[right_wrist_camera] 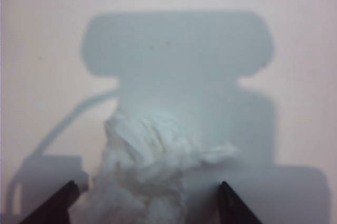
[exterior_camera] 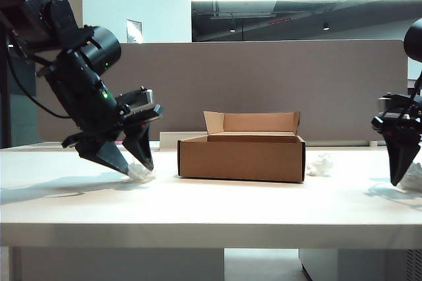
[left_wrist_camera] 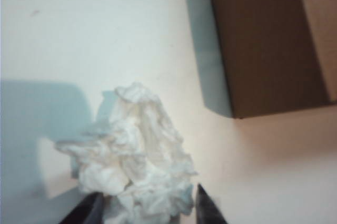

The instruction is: Pick up all the paper balls on the table and put them in the paper box.

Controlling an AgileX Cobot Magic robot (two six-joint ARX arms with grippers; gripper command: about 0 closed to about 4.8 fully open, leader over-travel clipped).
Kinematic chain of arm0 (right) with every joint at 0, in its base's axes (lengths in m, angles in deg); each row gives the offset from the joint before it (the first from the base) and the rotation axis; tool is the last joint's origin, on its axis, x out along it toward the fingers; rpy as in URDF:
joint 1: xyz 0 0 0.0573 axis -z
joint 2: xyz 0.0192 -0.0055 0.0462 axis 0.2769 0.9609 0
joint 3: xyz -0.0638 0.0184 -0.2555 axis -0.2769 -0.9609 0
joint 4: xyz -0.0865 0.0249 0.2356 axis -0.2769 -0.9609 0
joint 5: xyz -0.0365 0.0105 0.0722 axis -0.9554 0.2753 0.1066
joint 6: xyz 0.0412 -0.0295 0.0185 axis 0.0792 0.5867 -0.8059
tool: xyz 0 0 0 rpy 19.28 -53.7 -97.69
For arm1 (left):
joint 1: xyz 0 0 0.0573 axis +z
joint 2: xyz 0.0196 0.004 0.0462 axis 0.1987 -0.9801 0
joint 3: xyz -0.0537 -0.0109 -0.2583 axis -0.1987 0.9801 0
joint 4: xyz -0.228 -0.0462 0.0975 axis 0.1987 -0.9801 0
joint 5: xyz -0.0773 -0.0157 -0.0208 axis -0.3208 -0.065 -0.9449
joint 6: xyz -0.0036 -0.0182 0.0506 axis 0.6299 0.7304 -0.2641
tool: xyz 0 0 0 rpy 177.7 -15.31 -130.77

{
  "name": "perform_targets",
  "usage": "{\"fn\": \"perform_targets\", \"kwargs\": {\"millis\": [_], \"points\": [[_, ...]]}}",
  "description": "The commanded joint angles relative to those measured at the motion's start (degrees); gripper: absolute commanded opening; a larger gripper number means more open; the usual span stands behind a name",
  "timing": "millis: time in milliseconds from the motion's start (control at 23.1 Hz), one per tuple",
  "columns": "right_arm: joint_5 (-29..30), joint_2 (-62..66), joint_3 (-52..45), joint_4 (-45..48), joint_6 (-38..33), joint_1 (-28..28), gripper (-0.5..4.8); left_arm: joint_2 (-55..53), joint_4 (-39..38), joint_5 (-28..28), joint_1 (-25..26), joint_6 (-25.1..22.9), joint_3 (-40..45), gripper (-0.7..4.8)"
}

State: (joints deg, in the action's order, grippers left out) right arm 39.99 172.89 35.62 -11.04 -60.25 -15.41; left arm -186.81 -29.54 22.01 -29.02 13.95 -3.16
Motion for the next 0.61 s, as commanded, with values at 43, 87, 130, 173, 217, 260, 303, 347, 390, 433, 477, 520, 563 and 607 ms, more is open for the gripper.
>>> {"fn": "perform_targets", "kwargs": {"millis": [43, 87, 130, 173, 217, 260, 303, 347, 390, 433, 477, 520, 563, 607], "points": [[0.5, 0.7, 0.0, 1.6, -0.1, 0.0, 3.60, -0.6, 1.4, 1.6, 0.0, -0.2, -0.2, 2.04], [0.5, 0.7, 0.0, 2.4, -0.1, 0.0, 3.07, -0.6, 2.0, 1.8, 0.0, -0.2, -0.2, 1.49], [0.8, 0.7, 0.0, 2.6, -0.1, 0.0, 2.13, -0.6, 2.0, 1.7, 0.0, -0.2, -0.2, 0.57], [1.3, 0.7, 0.0, 2.7, -0.1, 0.0, 1.50, -0.6, 1.9, 1.7, 0.0, -0.2, -0.2, 0.31], [2.1, 0.7, 0.0, 2.8, -0.1, 0.0, 1.04, -0.6, 1.9, 1.7, 0.0, -0.2, -0.2, 0.11], [2.7, 0.7, 0.0, 3.1, -0.1, 0.0, 0.67, -0.6, 2.0, 1.7, 0.0, -0.2, -0.2, -0.04], [3.6, 0.7, 0.0, 3.3, -0.1, 0.0, 0.42, -0.6, 2.0, 1.7, 0.0, -0.2, -0.2, -0.06], [4.0, 0.7, 0.0, 3.8, -0.1, -0.1, 0.40, -0.6, 2.0, 1.3, -0.1, -0.2, -0.3, -0.06], [4.8, 0.7, 0.1, 4.0, -0.1, -0.2, 0.39, -0.5, 1.9, 1.3, -0.1, -0.2, -0.5, -0.06], [5.6, 0.6, 0.1, 4.2, -0.1, -0.3, 0.39, -0.3, 1.5, 1.3, -0.1, -0.2, -0.8, -0.06], [6.6, 0.6, 0.4, 4.3, -0.1, -0.4, 0.31, 0.0, 0.8, 1.3, -0.1, -0.2, -1.2, -0.06], [7.6, 0.5, 0.9, 4.3, -0.1, -0.6, -0.02, 0.5, 0.0, 1.3, -0.1, -0.2, -1.9, -0.06], [8.6, 0.5, 1.4, 4.4, -0.1, -0.6, -0.08, 1.0, -0.7, 1.3, -0.1, -0.2, -2.6, -0.06], [9.6, 0.5, 2.0, 4.4, -0.1, -0.8, -0.09, 1.4, -1.1, 1.3, -0.1, -0.2, -3.4, -0.06]]}}
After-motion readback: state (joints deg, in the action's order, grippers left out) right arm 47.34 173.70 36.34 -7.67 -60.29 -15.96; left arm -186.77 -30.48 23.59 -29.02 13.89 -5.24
